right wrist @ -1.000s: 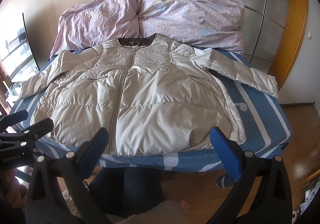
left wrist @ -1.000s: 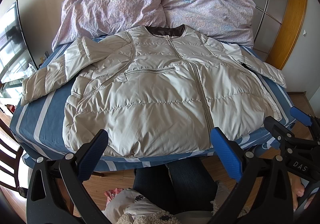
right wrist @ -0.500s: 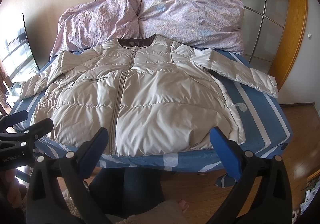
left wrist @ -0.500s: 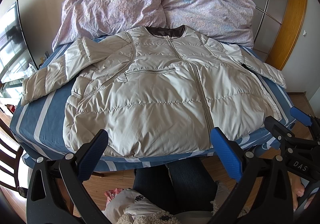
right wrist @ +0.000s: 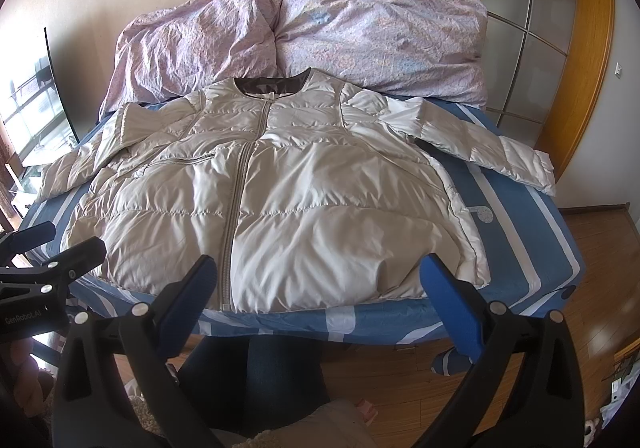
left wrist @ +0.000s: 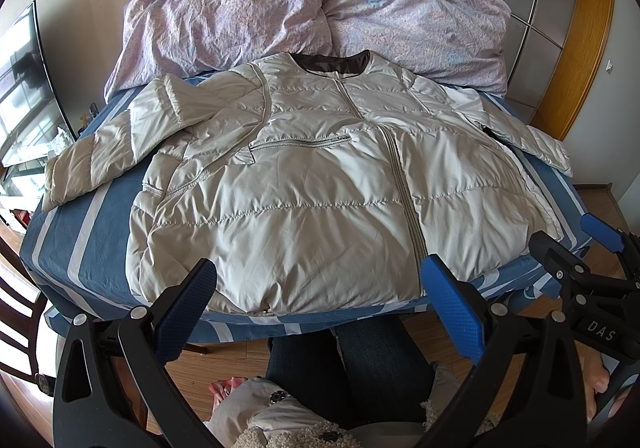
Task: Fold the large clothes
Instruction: 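Grasp the jacket sleeve cuff with the right gripper and lift it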
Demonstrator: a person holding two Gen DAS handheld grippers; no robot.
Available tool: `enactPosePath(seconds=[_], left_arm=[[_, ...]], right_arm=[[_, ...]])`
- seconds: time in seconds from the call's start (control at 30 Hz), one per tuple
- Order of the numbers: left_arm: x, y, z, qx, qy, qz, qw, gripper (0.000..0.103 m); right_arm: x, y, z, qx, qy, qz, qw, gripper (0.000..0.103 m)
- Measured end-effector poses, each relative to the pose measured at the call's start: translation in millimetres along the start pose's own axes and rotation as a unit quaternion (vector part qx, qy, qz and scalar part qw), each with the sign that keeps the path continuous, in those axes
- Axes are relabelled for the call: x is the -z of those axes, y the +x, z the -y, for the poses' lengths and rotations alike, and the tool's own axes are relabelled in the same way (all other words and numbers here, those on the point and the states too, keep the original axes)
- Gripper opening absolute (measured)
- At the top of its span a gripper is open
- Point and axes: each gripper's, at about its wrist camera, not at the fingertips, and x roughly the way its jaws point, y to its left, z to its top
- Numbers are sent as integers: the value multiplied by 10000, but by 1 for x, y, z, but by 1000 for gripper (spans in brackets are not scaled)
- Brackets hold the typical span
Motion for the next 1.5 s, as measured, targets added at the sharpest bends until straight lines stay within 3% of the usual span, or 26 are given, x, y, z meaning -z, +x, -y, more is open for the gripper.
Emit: enactPosePath(seconds=[0.4,0.6,0.73,0.97,1.13,1.33,1.4,1.5], left_arm=[[-10,-2,-7,-10,-44,-52,10000,102],[-21,12,-9,60,-74,-138,9999,102],[-28,23,-17,66,-101,-134,9998,102],[-49,52,-43,259,-366,-336,9984,102],[-69,69,-62,381,-498,-415,9972,102],[-87,90,-79,691,-644,-522,9942,102],[-91,94,-81,686,-636,-492,9944,102],[-96,98,-84,647,-626,-385,9952,102]], right_arm=[[-9,6,11,97,173,63,9998,101],[-31,21,54,-73,803,327,9962,101],[-49,45,107,-429,1690,422,9838,101],[-68,99,218,-224,3476,210,9371,101],[-70,147,297,-147,4654,-24,8850,101],[-50,197,356,-124,5806,-306,8135,72],[-44,205,369,-17,6052,-291,7955,67],[-39,214,383,190,6240,-217,7809,62]])
